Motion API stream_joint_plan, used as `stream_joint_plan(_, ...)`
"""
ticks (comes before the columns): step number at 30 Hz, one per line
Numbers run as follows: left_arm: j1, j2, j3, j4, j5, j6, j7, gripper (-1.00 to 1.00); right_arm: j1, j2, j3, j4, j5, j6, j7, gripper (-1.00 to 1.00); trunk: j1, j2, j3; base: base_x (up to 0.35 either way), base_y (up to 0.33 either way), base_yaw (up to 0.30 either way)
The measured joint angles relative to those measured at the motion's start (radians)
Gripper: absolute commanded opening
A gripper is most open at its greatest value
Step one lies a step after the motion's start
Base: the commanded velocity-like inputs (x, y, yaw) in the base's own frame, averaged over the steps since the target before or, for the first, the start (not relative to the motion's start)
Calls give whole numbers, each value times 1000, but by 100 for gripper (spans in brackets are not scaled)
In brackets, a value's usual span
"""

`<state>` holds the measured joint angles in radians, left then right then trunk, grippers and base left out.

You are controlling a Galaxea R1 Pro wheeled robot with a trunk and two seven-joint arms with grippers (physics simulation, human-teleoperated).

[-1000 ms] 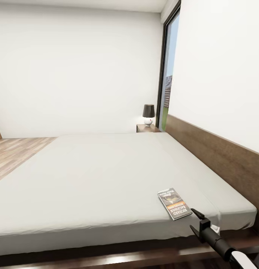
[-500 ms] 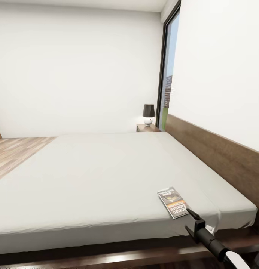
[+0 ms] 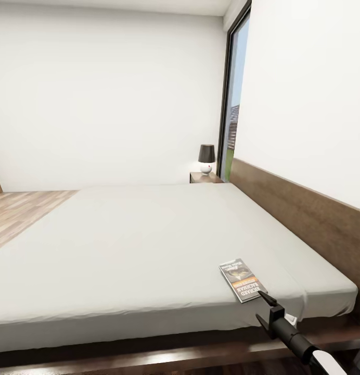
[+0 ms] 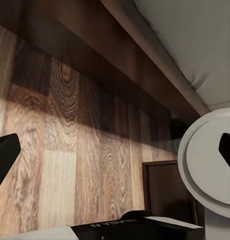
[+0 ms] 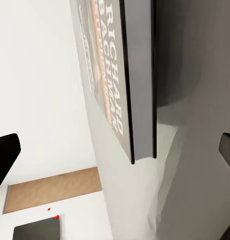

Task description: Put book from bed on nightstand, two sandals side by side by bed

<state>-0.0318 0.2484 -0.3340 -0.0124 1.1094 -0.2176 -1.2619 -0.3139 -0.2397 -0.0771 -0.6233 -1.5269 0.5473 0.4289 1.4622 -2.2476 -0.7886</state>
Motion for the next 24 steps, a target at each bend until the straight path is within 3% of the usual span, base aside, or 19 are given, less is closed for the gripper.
stream_joint_plan(24,0,9,0,0,0,2,-2,100,0,0,0,0,1,-1,-1,100,0,0,0,0,0,0)
